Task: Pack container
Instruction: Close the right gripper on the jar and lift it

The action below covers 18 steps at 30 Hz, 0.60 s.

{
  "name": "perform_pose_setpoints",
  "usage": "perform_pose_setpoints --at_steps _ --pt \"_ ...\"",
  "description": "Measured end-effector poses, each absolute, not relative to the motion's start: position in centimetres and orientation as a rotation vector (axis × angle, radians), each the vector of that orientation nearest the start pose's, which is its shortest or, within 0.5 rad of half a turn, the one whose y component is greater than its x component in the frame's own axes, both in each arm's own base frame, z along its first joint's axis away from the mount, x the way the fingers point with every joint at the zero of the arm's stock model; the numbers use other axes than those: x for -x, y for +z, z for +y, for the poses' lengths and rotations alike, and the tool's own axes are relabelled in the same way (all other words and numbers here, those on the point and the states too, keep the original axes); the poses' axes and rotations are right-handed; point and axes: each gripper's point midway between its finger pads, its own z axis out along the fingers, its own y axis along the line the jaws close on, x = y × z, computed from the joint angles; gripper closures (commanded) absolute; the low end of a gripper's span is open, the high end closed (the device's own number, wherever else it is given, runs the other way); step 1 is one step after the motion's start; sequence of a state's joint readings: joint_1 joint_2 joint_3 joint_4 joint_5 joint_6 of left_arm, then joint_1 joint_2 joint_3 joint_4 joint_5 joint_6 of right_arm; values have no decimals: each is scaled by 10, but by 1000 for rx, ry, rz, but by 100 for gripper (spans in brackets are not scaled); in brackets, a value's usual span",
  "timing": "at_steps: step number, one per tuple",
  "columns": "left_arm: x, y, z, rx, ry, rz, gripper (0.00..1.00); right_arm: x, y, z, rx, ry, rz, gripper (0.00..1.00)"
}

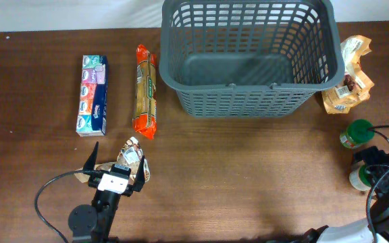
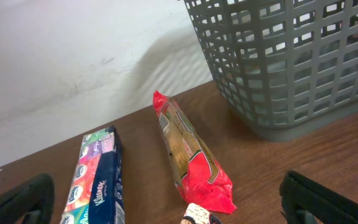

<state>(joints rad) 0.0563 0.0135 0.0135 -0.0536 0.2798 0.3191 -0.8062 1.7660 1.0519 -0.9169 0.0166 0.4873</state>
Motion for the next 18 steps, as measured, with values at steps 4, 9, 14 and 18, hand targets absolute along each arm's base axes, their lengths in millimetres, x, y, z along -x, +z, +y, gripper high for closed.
perform_pose_setpoints --at_steps 4,9,14,18 --pt "-242 164 -34 -424 62 1566 1 -195 10 -208 -1911 -14 2554 1" --pt "-242 164 -34 -424 62 1566 1 -197 10 -210 -1884 -17 2558 1" --pt "-242 164 -34 -424 62 1566 1 -200 10 -212 -1869 -20 2553 1" --pt "-242 164 -34 -424 62 1566 1 -200 10 -213 -1855 -21 2560 1"
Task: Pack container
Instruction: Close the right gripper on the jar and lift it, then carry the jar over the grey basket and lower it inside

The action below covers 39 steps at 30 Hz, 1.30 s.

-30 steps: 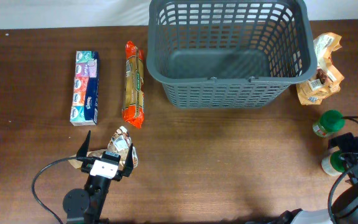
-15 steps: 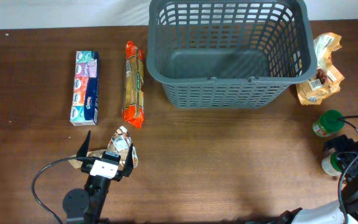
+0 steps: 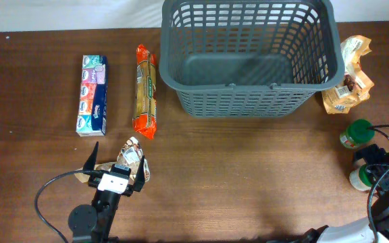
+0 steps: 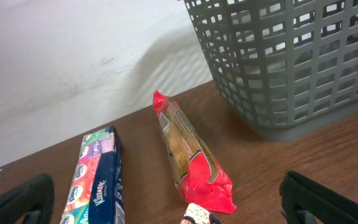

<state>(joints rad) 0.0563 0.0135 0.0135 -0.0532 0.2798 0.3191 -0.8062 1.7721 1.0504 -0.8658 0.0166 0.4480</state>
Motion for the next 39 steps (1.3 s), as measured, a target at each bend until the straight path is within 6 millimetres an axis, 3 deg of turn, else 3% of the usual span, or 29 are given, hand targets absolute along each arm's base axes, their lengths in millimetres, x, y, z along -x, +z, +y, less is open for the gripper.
perform_pose_setpoints --at_steps 13,14,15,20,21,25,35,39 --pt "-242 164 -34 -424 62 1566 1 -201 9 -213 -1843 -22 2564 3" --pt "-242 164 -34 -424 62 1566 1 -201 9 -214 -1842 -23 2562 7" --pt "-242 164 -34 -424 62 1566 1 -201 9 -214 -1838 -23 2564 11" --pt "-242 164 -34 -424 62 1566 1 -202 9 -214 -1835 -19 2565 55" --pt "-242 164 -34 -424 62 1566 1 -202 9 -214 -1840 -18 2561 59" --pt "-242 164 -34 -424 62 1566 1 -202 9 -213 -1838 -13 2562 96" --pt "-242 164 -34 -424 62 1566 1 -189 12 -199 -1886 13 2629 96" --pt "-242 164 -34 -424 62 1566 1 -189 30 -199 -1904 22 2653 96"
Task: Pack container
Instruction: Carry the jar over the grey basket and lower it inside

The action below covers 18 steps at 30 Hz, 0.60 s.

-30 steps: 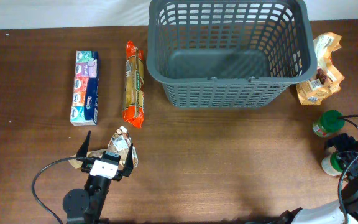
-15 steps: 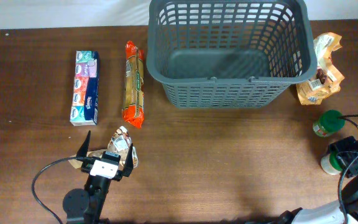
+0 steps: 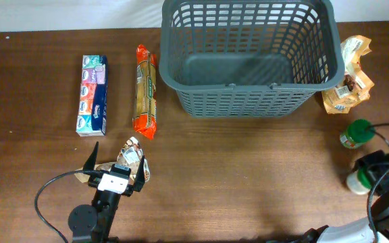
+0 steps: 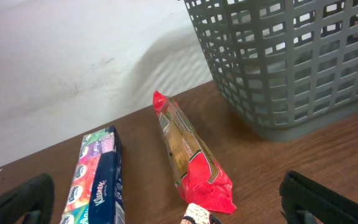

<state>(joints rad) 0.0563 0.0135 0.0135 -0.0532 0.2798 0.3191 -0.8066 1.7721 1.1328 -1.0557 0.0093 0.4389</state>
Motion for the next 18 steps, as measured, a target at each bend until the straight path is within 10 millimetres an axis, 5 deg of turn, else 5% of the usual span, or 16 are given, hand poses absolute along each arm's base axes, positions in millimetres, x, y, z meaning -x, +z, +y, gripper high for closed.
perform_pose_setpoints --at_steps 3,7,13,18 --pt "-242 164 -34 -424 62 1566 1 -202 57 -213 -1878 9 2617 96" --pt "-242 164 -34 -424 62 1566 1 -220 118 -232 -1810 -19 2546 96" --pt "-242 164 -34 -424 62 1566 1 -241 235 -249 -1604 -73 2390 96" --pt "-242 164 -34 -424 62 1567 1 -267 340 -241 -1336 -74 2209 96"
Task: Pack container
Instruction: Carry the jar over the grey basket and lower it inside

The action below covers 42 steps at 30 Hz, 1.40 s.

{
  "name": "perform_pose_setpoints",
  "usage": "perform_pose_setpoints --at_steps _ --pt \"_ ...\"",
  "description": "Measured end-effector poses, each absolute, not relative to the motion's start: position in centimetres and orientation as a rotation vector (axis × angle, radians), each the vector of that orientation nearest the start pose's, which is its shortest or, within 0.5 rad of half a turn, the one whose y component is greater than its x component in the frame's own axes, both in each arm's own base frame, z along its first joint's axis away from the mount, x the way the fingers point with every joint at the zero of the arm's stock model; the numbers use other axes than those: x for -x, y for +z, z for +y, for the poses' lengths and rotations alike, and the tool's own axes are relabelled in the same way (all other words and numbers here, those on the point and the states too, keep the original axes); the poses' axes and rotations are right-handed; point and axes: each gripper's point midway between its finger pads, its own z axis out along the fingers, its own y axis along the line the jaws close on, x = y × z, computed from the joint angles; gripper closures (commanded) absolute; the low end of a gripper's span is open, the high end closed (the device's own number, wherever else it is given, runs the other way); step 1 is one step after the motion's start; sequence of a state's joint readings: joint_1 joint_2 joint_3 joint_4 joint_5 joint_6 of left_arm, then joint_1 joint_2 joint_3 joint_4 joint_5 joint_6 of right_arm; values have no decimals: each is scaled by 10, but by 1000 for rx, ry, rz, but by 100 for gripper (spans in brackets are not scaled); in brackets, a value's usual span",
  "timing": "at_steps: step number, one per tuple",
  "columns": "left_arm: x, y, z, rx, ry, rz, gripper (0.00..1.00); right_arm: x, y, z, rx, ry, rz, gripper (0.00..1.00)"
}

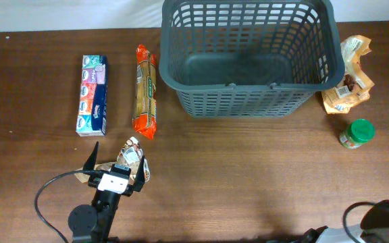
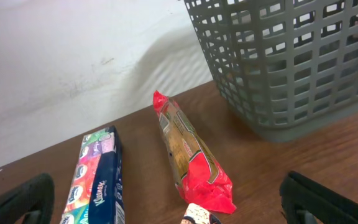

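The grey slotted basket (image 1: 248, 57) stands at the far middle of the table, its near corner also in the left wrist view as the basket (image 2: 291, 62). A tissue pack (image 1: 92, 94) and a long red-ended snack pack (image 1: 145, 91) lie side by side to its left. My left gripper (image 1: 118, 163) is open near the front left, with a small foil pouch (image 1: 131, 159) between its fingers; the left gripper (image 2: 166, 202) shows only the pouch's tip (image 2: 197, 215). A green-lidded jar (image 1: 355, 133) stands at the right. The right gripper is out of view.
A crumpled tan bag (image 1: 347, 81) lies against the basket's right side. A dark piece of the right arm (image 1: 383, 219) and its cable show at the bottom right corner. A white wall (image 2: 73, 62) backs the table.
The right arm has gone from beside the jars at the right edge to the bottom right corner. The lower, pale jar that stood there is no longer in sight. The left arm is unmoved.
The left gripper stayed open around the foil pouch throughout. The right gripper stood at the right edge between two green-lidded jars, then sat closer to the lower pale one. Now the arm has pulled back out of view and only the upper jar is left there.
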<state>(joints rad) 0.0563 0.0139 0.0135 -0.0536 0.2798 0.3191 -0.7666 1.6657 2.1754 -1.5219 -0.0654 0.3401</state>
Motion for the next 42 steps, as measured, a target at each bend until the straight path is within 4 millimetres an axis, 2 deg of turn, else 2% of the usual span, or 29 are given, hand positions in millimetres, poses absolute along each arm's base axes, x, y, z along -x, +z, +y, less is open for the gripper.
perform_pose_setpoints --at_steps 3,8,12,14,16,19,22,25,28,31,36,42 --pt "-242 164 -34 -424 62 1567 1 -294 402 -212 -1110 -28 2100 96" --pt "-243 161 -34 -424 59 1579 1 -338 485 -131 -724 125 1943 96" --pt "-243 161 -34 -424 58 1582 1 -368 523 -65 -501 273 1856 96" --pt "-243 161 -34 -424 58 1582 1 -383 532 -37 -421 336 1834 96" --pt "-243 161 -34 -424 58 1582 1 -400 532 -11 -355 393 1835 96" --pt "-243 160 -34 -424 58 1583 1 -429 511 23 -296 450 1896 96" --pt "-243 160 -34 -424 58 1583 1 -464 468 50 -268 473 2008 96" --pt "-243 161 -34 -424 58 1583 1 -496 406 71 -269 458 2164 96" --pt "-243 160 -34 -424 58 1583 1 -515 345 84 -280 411 2315 96" --pt "-243 160 -34 -424 58 1584 1 -522 285 90 -296 324 2472 96" --pt "-243 160 -34 -424 58 1583 1 -518 221 84 -330 183 2649 96" --pt "-243 160 -34 -424 58 1583 1 -507 170 68 -373 55 2804 96"
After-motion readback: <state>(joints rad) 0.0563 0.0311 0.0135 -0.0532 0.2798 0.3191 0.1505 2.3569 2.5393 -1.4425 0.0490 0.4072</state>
